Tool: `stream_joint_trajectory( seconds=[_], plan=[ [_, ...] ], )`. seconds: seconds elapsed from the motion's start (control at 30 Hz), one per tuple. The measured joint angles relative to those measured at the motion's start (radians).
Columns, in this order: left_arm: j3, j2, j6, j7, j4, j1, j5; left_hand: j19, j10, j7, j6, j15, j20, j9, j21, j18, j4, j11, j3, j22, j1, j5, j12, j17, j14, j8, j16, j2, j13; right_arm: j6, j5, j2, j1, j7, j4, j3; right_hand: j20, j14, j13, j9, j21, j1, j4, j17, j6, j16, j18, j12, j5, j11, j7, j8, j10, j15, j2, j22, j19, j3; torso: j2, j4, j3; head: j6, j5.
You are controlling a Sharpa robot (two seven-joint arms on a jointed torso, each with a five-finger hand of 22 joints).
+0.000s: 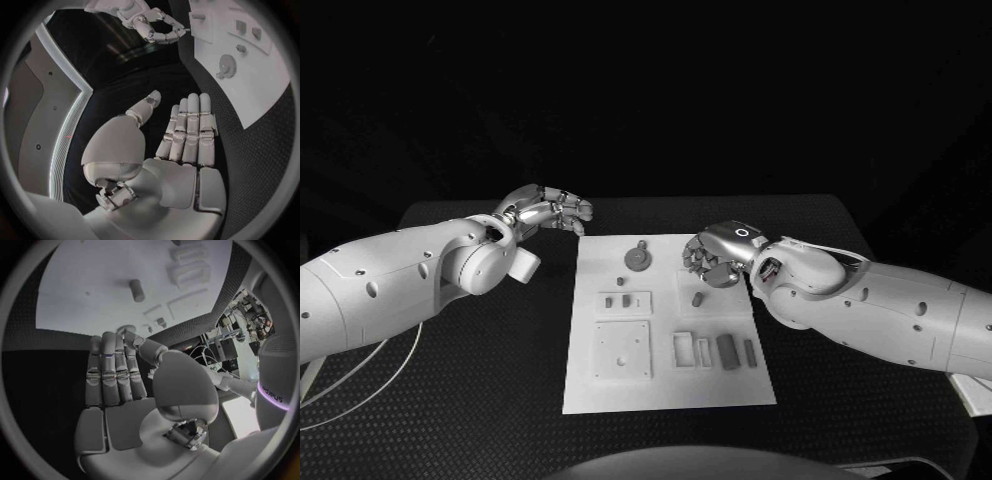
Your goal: Assemble the parts on the task board
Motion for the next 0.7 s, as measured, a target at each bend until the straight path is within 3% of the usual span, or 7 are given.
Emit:
stream_joint_trajectory(
  seconds=[0.3, 0.43, 0.57, 0.7],
  plan=[
    [0.0, 0.0, -0.001, 0.0, 0.0, 0.0, 0.003, 0.0, 0.0, 0.0, 0.0, 0.0, 0.0, 0.0, 0.0, -0.004, 0.0, 0.0, 0.0, -0.001, 0.0, 0.0, 0.0, 0.001, 0.0, 0.0, 0.0, 0.0, 0.0, 0.003, -0.002, 0.042, -0.003, 0.0, 0.061, -0.002, 0.0, 0.0, 0.0, 0.001, 0.0, 0.0, 0.0, 0.0, 0.0, 0.0, 0.0, 0.0, -0.001, 0.0, 0.0, 0.003, 0.0, 0.0, 0.0, 0.0, 0.0, 0.0, 0.001, 0.0028, -0.0006, -0.003, 0.014],
    [0.0, 0.002, -0.001, 0.0, 0.002, 0.001, 0.004, 0.0, 0.0, 0.0, 0.0, 0.0, 0.0, 0.0, 0.0, -0.004, 0.0, 0.0, 0.0, -0.001, 0.0, 0.0, 0.0, 0.002, 0.0, 0.0, 0.0, 0.0, 0.0, 0.006, -0.007, 0.065, -0.01, 0.0, 0.068, -0.012, 0.0, 0.0, 0.0, 0.001, 0.0, 0.0, 0.0, 0.0, -0.001, 0.0, 0.0, 0.0, -0.001, 0.0, 0.0, 0.003, 0.0, 0.0, 0.0, 0.0, 0.0, 0.0, 0.001, 0.0028, -0.0017, -0.006, 0.02],
    [0.0, 0.008, -0.002, 0.0, 0.001, 0.002, 0.005, 0.0, 0.0, 0.0, 0.0, 0.0, 0.0, 0.0, 0.0, -0.004, 0.0, 0.0, 0.0, -0.001, 0.0, 0.0, 0.0, 0.002, 0.0, 0.0, 0.0, 0.0, 0.0, 0.009, -0.014, 0.087, -0.031, 0.0, 0.058, -0.027, 0.0, 0.0, 0.0, 0.001, 0.0, 0.0, 0.0, 0.001, -0.001, 0.0, 0.0, 0.0, -0.002, 0.0, -0.001, 0.003, 0.0, 0.0, 0.0, 0.0, 0.0, 0.0, 0.001, 0.0028, -0.0027, -0.009, 0.024],
    [0.0, 0.011, -0.002, 0.0, 0.001, 0.003, 0.006, 0.0, 0.0, 0.0, 0.0, 0.0, 0.0, 0.0, 0.0, -0.005, 0.0, 0.0, 0.0, -0.001, 0.0, 0.0, 0.0, 0.003, 0.0, 0.0, -0.004, 0.0, 0.0, 0.012, -0.027, 0.109, -0.05, 0.0, 0.036, -0.032, 0.0, 0.0, 0.0, 0.0, 0.0, 0.0, 0.0, 0.001, -0.001, 0.0, 0.0, 0.0, -0.002, 0.0, -0.001, 0.003, 0.0, 0.001, 0.0, 0.0, 0.0, 0.0, 0.0, 0.0034, -0.002, -0.013, 0.026]
  ],
)
